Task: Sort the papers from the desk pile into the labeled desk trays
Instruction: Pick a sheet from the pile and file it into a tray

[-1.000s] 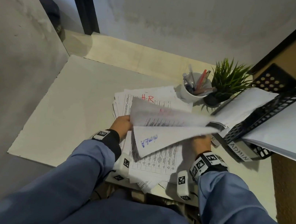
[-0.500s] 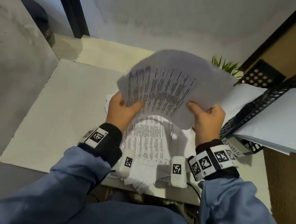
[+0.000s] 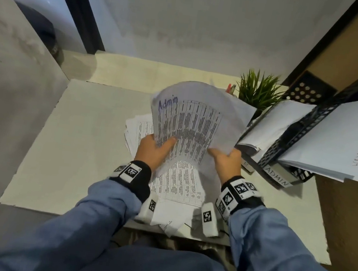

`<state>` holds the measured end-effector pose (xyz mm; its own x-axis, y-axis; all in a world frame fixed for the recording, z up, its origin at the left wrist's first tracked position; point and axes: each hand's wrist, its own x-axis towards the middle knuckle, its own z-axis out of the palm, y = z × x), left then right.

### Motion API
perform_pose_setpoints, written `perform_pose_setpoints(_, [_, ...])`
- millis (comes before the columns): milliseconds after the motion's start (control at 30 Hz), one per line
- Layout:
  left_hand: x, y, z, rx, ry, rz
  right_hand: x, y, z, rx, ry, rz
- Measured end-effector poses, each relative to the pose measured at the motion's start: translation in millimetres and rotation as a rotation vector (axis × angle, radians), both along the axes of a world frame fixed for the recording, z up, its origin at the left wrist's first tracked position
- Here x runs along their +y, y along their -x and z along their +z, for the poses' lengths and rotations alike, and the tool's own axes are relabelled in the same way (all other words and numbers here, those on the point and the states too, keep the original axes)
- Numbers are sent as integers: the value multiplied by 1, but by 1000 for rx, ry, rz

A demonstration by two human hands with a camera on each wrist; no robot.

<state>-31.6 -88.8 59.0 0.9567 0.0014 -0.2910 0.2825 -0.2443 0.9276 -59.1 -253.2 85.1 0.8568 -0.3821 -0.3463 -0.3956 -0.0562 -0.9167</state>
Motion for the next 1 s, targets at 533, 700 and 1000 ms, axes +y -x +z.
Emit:
perform_pose_setpoints(533, [-150,-34,134,-645,-236,-445,-179,30,49,12,700,-757])
perform_pose_setpoints(700, [-210,-17,136,-815,-340,-522,-207,41,34,195,344,-609])
perform_pose_setpoints(1000, [-277,6,96,-636,-473,-725,-211,36,64,170,335,-536])
